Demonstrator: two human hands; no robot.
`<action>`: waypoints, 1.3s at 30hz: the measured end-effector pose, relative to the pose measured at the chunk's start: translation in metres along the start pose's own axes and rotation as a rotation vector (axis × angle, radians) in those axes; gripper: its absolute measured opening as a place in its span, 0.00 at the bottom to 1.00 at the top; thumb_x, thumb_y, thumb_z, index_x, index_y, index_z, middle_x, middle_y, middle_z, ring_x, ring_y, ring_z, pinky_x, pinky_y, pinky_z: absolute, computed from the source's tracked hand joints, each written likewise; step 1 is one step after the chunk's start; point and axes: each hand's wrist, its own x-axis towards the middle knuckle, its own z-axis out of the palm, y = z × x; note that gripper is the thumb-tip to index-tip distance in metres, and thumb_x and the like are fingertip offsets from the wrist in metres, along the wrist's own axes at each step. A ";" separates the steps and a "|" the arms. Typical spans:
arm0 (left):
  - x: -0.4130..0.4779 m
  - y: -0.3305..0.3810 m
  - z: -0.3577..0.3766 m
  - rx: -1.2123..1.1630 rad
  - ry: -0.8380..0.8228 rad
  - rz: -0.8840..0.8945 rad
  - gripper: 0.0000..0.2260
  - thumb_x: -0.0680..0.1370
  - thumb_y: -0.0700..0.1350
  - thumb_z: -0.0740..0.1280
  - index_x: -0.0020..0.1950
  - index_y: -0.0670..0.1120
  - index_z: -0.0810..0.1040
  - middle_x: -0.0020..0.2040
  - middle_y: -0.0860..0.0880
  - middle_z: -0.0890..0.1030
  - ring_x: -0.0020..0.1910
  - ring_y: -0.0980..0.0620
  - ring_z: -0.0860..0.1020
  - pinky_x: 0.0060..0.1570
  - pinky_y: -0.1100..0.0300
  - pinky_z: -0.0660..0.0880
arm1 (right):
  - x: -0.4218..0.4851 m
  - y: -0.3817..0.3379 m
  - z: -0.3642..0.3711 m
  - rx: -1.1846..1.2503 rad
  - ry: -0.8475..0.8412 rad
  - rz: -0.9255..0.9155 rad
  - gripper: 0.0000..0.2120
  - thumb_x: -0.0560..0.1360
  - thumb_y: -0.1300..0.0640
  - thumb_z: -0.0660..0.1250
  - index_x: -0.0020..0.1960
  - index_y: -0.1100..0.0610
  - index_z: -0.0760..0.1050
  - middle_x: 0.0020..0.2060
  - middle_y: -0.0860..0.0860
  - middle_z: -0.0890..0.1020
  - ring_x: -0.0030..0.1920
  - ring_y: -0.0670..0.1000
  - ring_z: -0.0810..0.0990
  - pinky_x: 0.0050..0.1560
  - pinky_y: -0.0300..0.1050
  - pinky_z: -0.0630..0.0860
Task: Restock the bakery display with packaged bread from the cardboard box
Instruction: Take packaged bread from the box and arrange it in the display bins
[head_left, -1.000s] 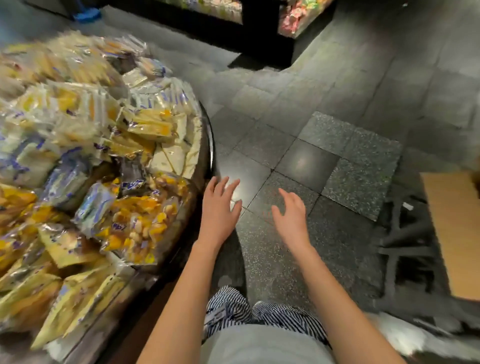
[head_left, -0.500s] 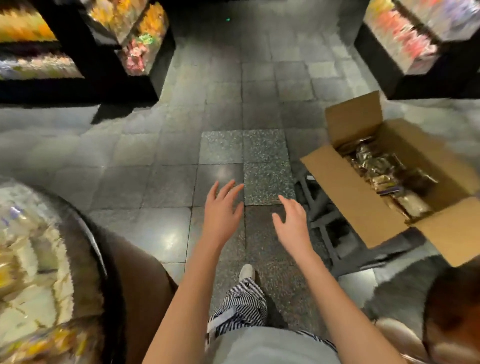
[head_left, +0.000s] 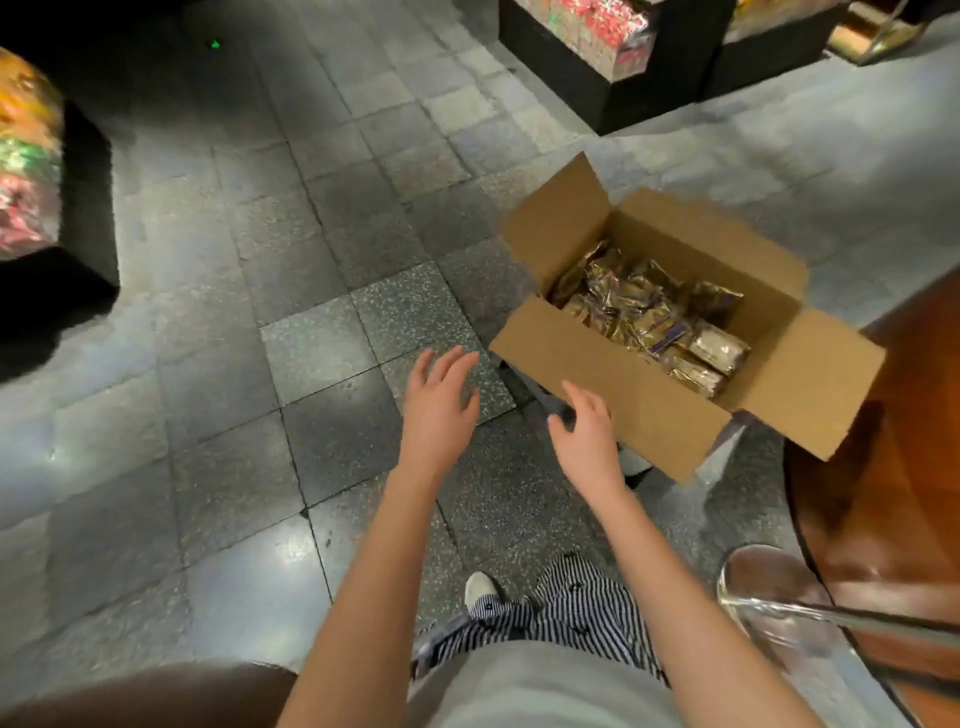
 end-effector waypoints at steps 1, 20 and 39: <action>0.009 0.005 0.007 0.003 -0.034 0.028 0.21 0.82 0.45 0.63 0.75 0.50 0.67 0.77 0.49 0.65 0.78 0.43 0.52 0.76 0.45 0.54 | 0.006 0.005 -0.006 0.019 0.017 0.043 0.25 0.82 0.56 0.62 0.77 0.52 0.61 0.75 0.55 0.62 0.75 0.56 0.60 0.73 0.53 0.62; 0.208 0.123 0.142 0.050 -0.336 0.052 0.21 0.82 0.43 0.63 0.75 0.47 0.67 0.75 0.45 0.68 0.77 0.42 0.55 0.74 0.46 0.55 | 0.205 0.095 -0.124 0.117 0.104 0.327 0.25 0.81 0.58 0.62 0.76 0.52 0.63 0.75 0.55 0.64 0.76 0.55 0.59 0.73 0.52 0.60; 0.335 0.182 0.339 0.105 -0.726 -0.087 0.22 0.81 0.41 0.65 0.75 0.49 0.68 0.74 0.45 0.68 0.76 0.44 0.59 0.74 0.45 0.61 | 0.339 0.273 -0.164 0.003 -0.045 0.634 0.24 0.81 0.60 0.61 0.76 0.57 0.64 0.65 0.61 0.75 0.72 0.61 0.63 0.71 0.53 0.62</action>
